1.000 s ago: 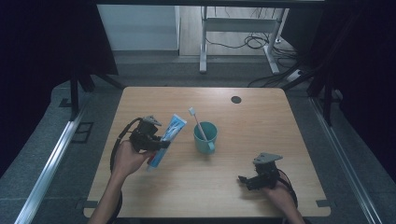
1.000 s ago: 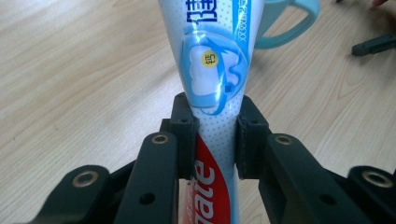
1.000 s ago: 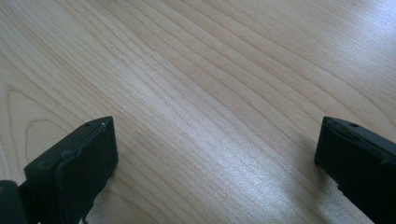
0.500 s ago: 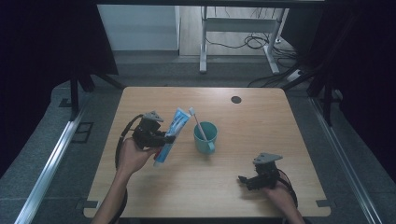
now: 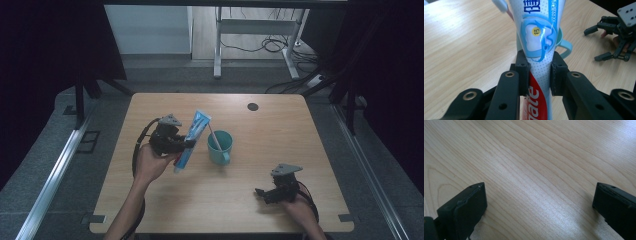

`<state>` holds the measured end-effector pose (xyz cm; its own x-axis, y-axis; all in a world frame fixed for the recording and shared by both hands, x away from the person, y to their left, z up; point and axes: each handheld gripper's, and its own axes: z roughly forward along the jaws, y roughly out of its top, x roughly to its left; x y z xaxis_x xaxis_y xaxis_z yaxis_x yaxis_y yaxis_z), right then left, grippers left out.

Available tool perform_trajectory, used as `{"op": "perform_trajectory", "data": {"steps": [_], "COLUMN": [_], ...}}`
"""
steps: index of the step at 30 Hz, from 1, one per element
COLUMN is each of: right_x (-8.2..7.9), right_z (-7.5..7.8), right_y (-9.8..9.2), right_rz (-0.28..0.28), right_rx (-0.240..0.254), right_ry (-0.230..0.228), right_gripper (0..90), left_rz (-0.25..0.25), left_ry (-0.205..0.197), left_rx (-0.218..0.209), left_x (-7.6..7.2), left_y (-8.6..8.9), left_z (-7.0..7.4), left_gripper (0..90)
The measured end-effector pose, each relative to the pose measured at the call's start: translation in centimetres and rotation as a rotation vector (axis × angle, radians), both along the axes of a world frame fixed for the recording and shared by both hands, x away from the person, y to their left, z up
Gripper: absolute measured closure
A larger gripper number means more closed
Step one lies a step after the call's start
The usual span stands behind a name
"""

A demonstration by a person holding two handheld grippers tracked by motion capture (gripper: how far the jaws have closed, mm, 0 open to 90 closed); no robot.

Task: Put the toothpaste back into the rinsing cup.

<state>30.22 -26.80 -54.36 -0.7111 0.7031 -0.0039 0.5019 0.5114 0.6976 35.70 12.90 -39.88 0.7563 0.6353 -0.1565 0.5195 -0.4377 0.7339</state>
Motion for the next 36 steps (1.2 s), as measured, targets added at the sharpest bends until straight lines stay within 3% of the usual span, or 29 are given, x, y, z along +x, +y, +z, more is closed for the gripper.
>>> {"op": "perform_trajectory", "data": {"steps": [17, 36], "right_x": [0.0, 0.0], "right_z": [0.0, 0.0], "right_y": [0.0, 0.0], "right_rz": [0.000, -0.001], "right_rx": [0.000, 0.000], "right_ry": [0.000, 0.000], "right_gripper": [0.0, 0.0], "left_rz": [0.007, 0.020], "left_ry": [-0.068, -0.114], "left_rx": [-0.027, -0.043], "left_x": [0.9, 2.2], "left_y": [-2.6, -5.0], "left_z": [1.2, 2.4], "left_gripper": [73.2, 73.2]}}
